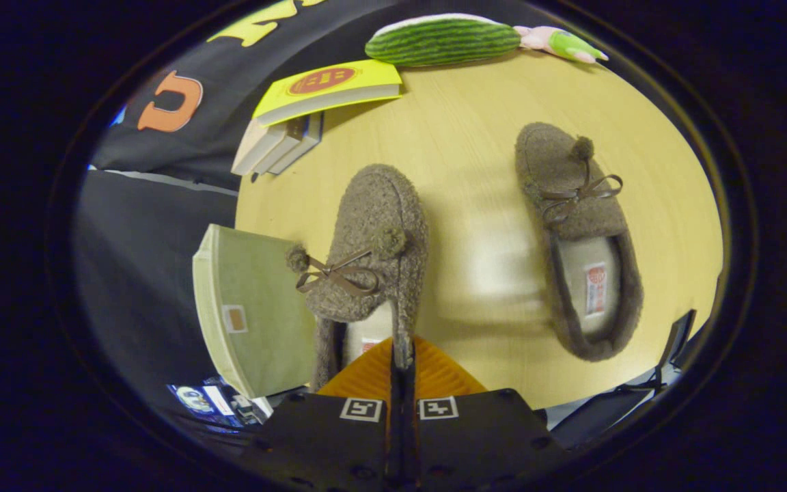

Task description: Open the storage box then place both shoes into the box .Put the left shoe in first, then the right shoe, with the right side of both shoes facing outward in a uniform manner.

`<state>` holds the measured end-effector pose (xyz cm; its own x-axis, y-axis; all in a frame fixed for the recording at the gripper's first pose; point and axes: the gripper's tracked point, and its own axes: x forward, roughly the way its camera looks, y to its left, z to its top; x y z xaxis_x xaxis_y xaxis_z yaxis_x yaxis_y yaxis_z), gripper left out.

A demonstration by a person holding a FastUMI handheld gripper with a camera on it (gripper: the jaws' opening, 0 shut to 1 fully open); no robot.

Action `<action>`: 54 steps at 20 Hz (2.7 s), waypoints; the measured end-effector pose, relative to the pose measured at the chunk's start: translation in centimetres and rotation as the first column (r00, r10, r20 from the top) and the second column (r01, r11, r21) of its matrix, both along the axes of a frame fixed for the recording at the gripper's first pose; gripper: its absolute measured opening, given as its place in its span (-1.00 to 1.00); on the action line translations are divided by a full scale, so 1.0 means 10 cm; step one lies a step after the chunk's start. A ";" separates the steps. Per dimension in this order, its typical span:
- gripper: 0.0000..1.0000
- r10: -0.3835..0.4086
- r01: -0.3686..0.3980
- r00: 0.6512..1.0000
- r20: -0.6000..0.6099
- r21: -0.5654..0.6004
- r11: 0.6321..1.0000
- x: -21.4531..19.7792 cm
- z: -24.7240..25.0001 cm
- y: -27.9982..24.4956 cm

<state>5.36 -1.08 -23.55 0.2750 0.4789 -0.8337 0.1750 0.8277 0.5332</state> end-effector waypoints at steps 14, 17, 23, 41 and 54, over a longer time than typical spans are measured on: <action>-0.87 0.143 -0.152 0.980 0.137 0.059 0.987 -0.13 1.39 2.25; -0.87 0.142 -0.148 0.984 0.104 0.052 0.988 -0.07 1.10 2.67; -0.87 0.139 -0.139 0.990 0.026 -0.016 0.990 0.00 0.51 3.02; 0.79 0.242 -0.205 0.900 0.362 -0.136 0.969 0.25 1.21 2.79; 0.93 0.215 0.045 0.790 0.574 -0.404 0.914 0.26 1.79 0.38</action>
